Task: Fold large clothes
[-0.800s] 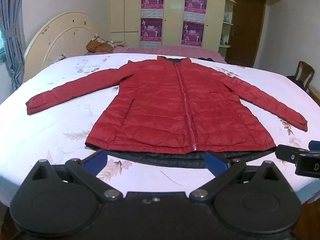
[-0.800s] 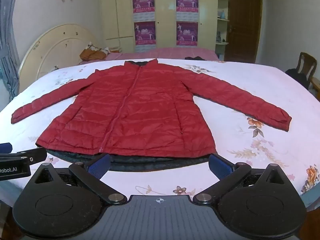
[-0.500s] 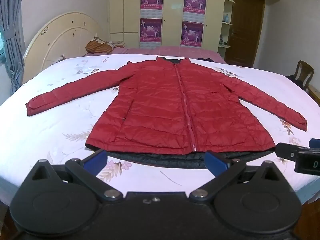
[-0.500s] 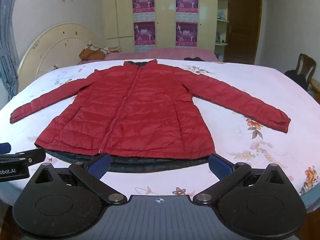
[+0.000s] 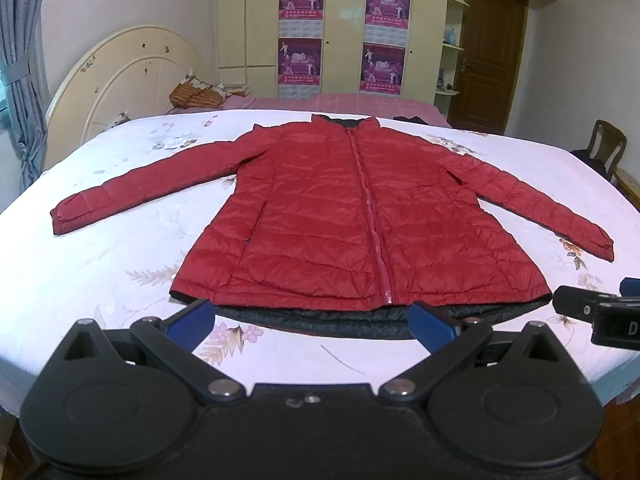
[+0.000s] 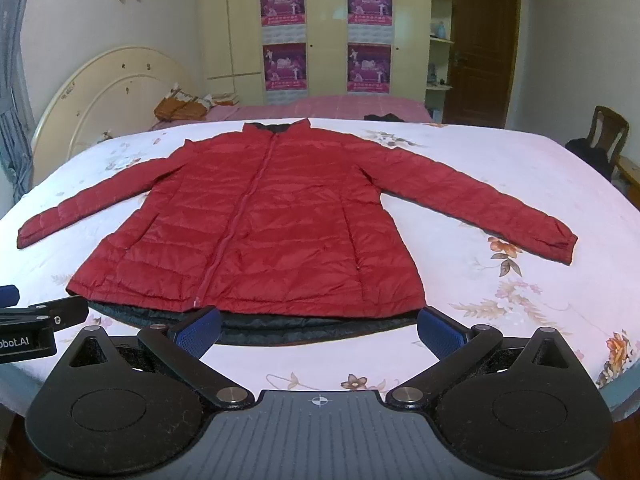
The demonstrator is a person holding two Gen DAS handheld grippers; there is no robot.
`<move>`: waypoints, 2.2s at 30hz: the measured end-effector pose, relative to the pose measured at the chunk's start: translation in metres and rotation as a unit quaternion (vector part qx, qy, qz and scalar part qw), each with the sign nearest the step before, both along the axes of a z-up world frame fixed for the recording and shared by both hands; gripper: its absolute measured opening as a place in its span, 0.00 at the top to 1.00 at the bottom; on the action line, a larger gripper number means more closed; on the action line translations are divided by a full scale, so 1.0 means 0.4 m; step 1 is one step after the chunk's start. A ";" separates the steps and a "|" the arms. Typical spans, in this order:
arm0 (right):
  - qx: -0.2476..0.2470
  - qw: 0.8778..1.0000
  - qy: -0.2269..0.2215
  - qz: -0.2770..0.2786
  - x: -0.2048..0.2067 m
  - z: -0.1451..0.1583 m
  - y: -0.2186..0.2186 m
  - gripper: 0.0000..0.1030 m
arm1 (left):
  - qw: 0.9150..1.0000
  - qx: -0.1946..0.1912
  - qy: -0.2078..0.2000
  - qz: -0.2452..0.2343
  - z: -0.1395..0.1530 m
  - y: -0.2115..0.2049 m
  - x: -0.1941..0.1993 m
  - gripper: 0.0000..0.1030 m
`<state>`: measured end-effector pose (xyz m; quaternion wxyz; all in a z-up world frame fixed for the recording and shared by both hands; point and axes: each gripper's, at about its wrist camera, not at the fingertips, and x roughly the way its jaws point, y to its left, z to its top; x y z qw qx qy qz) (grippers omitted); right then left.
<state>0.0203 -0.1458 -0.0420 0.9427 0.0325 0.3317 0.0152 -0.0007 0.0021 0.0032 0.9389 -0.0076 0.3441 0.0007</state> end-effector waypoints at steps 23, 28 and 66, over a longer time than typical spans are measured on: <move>0.003 1.000 -0.001 -0.004 -0.002 0.006 -0.019 0.00 | 1.000 0.005 -0.001 -0.007 -0.003 -0.007 0.008 0.00; 0.004 1.000 -0.002 -0.005 -0.004 0.007 -0.021 0.00 | 1.000 0.004 -0.001 -0.007 -0.004 -0.008 0.007 0.00; 0.002 1.000 -0.006 -0.006 -0.006 0.008 -0.020 0.00 | 1.000 0.001 -0.003 -0.006 0.000 -0.008 0.001 0.00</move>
